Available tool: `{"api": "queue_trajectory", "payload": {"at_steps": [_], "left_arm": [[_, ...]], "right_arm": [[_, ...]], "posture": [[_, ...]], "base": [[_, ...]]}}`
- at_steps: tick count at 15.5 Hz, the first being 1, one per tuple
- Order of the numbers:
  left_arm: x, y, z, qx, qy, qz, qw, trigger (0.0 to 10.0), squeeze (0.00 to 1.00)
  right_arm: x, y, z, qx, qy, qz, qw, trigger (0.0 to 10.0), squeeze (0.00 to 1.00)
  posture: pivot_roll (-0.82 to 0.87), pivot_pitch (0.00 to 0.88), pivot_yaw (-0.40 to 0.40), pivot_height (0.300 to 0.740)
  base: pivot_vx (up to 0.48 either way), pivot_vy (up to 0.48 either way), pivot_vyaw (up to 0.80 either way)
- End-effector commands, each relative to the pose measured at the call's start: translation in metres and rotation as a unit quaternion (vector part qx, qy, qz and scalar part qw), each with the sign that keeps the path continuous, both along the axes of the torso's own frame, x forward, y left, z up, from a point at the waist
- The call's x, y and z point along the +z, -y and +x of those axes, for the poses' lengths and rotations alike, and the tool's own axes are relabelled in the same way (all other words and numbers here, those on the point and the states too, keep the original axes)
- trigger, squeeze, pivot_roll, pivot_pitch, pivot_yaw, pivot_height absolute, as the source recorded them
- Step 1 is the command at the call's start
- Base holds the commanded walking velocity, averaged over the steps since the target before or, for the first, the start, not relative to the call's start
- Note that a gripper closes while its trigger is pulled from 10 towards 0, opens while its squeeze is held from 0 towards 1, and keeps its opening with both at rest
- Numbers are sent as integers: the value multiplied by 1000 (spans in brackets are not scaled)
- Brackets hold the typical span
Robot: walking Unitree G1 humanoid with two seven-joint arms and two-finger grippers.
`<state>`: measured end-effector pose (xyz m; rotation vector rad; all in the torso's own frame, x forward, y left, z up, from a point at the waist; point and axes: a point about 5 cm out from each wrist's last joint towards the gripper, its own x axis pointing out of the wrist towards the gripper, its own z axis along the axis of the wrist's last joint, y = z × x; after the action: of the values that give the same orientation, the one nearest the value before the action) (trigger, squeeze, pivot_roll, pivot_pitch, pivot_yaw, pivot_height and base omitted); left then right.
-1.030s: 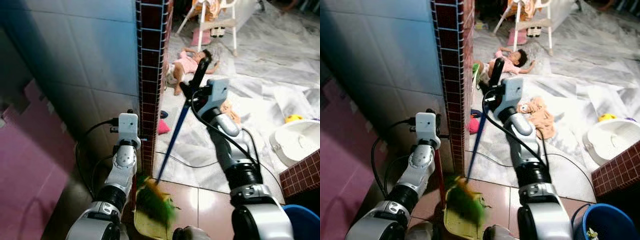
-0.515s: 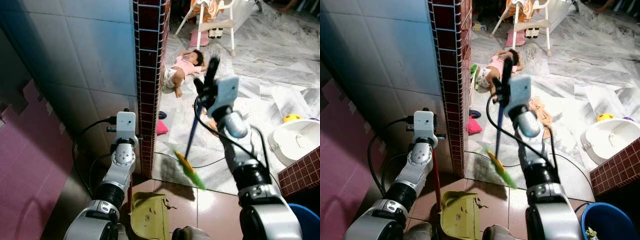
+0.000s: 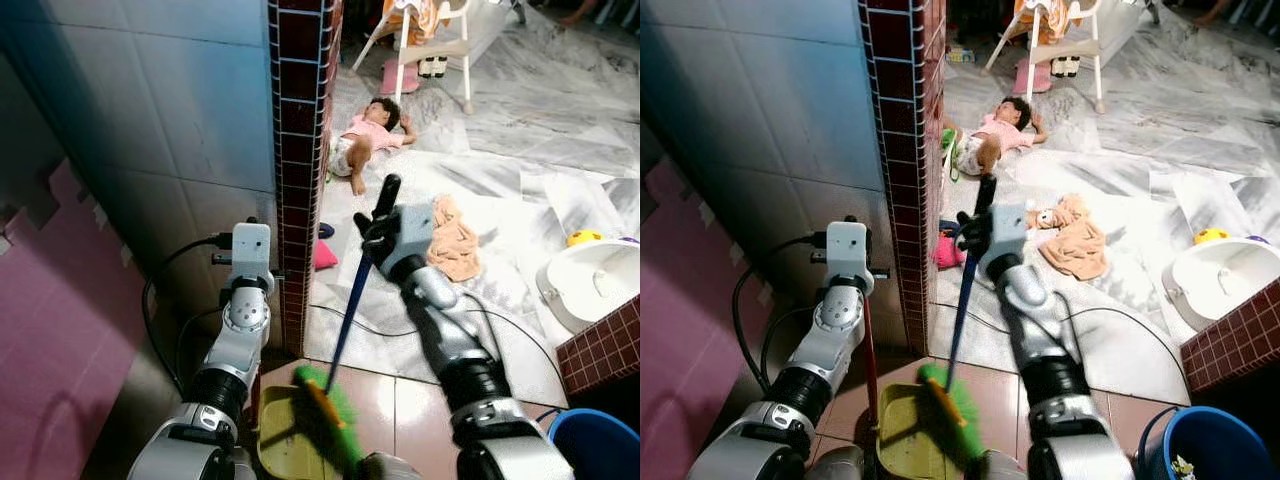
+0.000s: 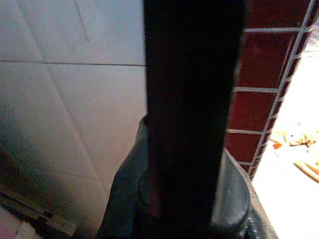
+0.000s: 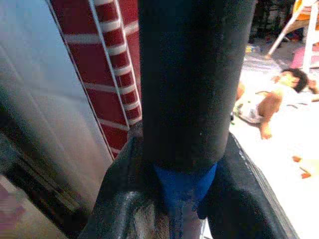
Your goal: Sweep floor
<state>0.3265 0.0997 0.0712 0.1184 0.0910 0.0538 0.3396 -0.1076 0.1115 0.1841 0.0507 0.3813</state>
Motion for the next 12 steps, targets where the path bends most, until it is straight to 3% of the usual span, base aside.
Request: {"api": "queue_trajectory", "payload": {"at_steps": [1, 3, 6, 10, 12], "left_arm": [[-10, -4, -4, -2, -26, 22, 999, 10000, 0], [-11, -1, -4, -10, -31, 17, 999, 10000, 0], [-9, 5, -4, -21, -31, 13, 999, 10000, 0], [-10, 3, -4, -20, -32, 12, 999, 10000, 0], [-8, 5, -3, -28, -23, 11, 999, 10000, 0]], "right_arm": [[28, -9, 4, 35, 38, 55, 997, 10000, 0], [59, -12, 8, 64, 69, 119, 988, 10000, 0], [64, 8, 15, 28, 112, 51, 992, 10000, 0], [67, 30, 19, -44, 161, -56, 984, 10000, 0], [56, 43, 15, -92, 147, -60, 983, 10000, 0]], "posture": [[-52, 41, -15, 731], [-63, 40, -12, 731], [-55, 37, -10, 731], [-58, 34, -7, 731], [-57, 33, -8, 731]], "base": [[0, 0, 0], [0, 0, 0], [0, 0, 0], [0, 0, 0], [0, 0, 0]]}}
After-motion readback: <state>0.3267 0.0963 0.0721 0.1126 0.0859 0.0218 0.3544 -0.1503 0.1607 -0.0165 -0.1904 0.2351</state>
